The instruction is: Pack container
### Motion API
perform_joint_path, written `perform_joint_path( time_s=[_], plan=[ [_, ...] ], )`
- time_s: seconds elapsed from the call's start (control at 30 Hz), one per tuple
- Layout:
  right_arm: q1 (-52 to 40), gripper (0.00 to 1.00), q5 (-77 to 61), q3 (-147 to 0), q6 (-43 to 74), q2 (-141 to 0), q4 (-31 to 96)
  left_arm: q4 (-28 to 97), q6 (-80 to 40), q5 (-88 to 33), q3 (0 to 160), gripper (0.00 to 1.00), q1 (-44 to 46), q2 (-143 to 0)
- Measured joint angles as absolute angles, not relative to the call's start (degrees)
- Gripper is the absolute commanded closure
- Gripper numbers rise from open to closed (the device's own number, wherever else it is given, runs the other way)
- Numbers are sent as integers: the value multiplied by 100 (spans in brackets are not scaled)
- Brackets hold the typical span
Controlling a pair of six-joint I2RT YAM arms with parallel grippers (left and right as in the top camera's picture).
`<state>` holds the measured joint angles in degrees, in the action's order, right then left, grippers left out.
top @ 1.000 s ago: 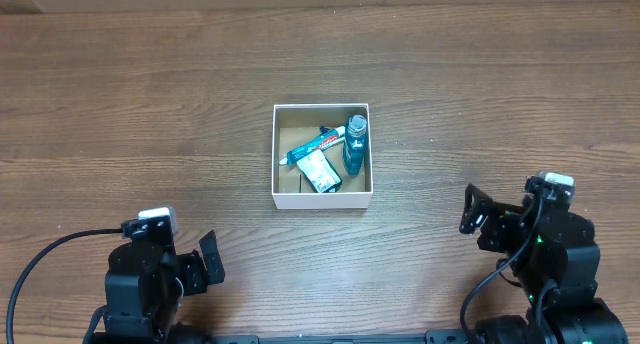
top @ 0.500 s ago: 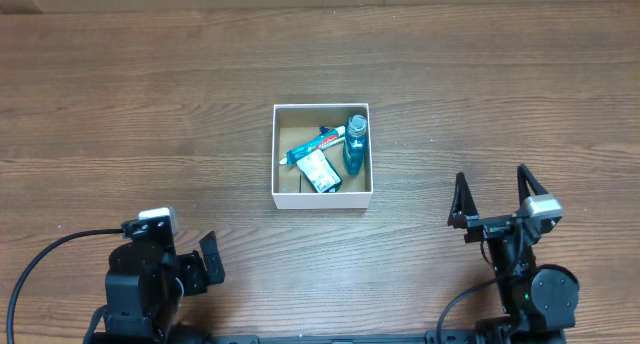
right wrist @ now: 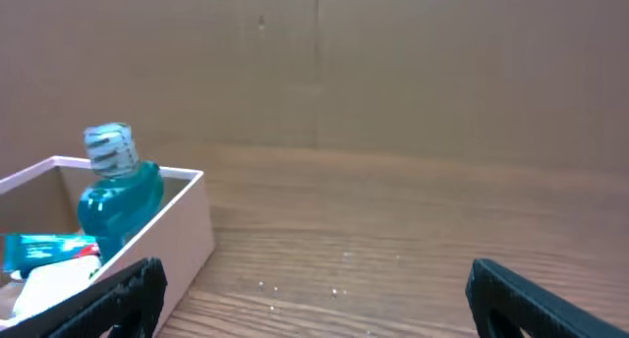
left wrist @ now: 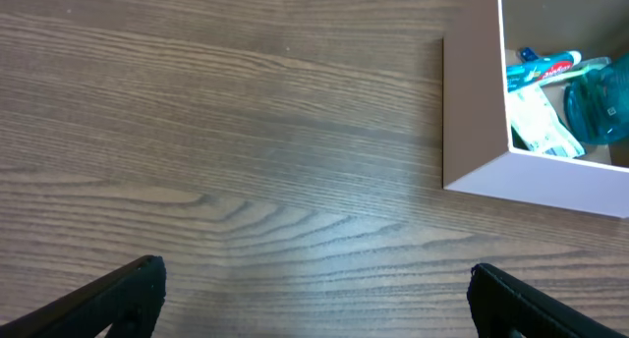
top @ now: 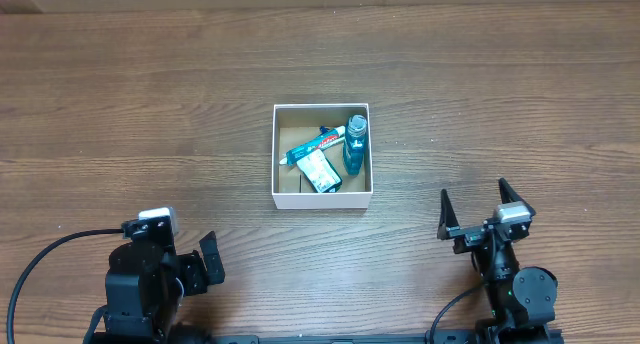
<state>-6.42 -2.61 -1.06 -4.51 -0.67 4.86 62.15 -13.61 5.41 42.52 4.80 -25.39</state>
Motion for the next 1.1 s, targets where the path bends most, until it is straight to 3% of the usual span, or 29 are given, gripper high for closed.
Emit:
perform_joint_path(
  time_s=[0.87, 0.93, 1.1],
  plan=[
    [-642, 0, -366, -106, -451, -67, 475, 6431, -1361, 539, 4213, 0, 480, -2287],
    [-642, 0, -366, -106, -451, -64, 475, 6086, -1328, 539, 3905, 0, 480, -1750],
    [-642, 0, -366, -106, -454, -62, 475, 2956, -591, 543, 1865, 0, 480, -637]
  ],
)
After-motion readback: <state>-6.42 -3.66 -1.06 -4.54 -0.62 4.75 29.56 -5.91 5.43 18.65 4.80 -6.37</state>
